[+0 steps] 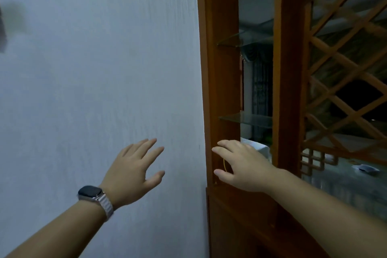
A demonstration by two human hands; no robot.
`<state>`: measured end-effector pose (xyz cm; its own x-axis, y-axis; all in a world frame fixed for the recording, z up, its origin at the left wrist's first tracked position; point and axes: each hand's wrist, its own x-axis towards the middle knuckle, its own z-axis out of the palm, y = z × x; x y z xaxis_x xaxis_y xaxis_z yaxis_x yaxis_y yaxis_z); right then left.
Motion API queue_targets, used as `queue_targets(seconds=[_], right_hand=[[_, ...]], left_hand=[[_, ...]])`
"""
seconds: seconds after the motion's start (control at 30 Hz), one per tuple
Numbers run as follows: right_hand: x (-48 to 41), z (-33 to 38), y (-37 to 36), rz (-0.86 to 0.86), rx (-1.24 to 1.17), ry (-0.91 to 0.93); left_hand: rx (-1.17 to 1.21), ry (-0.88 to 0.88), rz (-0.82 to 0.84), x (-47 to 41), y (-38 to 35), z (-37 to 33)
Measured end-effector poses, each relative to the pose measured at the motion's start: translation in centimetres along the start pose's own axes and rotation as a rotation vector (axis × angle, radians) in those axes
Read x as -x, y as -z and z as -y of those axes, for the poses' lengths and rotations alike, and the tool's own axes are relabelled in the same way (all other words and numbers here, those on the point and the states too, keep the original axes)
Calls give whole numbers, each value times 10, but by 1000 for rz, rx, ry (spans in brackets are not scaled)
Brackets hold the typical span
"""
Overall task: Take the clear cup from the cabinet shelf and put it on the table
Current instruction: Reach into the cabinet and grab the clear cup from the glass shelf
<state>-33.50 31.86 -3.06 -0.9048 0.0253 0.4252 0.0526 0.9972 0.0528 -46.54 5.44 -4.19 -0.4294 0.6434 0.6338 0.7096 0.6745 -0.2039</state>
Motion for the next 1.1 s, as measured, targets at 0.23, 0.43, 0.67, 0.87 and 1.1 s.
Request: queue_targets(seconds=[0.23, 0.43, 0.67, 0.87, 1.1], right_hand=[[-68, -62, -20, -18, 11, 9], [-99, -86, -43, 24, -28, 16], [-140, -105, -65, 25, -16, -6], [-179, -123, -78, 30, 37, -87], [-239, -131, -73, -55, 104, -210]], left_hand=[[21, 22, -28, -72, -54, -2], [38, 24, -12, -107, -93, 5], [100, -40, -39, -156, -144, 21], [184, -79, -93, -217, -191, 51], [268, -214, -188, -302, -224, 89]])
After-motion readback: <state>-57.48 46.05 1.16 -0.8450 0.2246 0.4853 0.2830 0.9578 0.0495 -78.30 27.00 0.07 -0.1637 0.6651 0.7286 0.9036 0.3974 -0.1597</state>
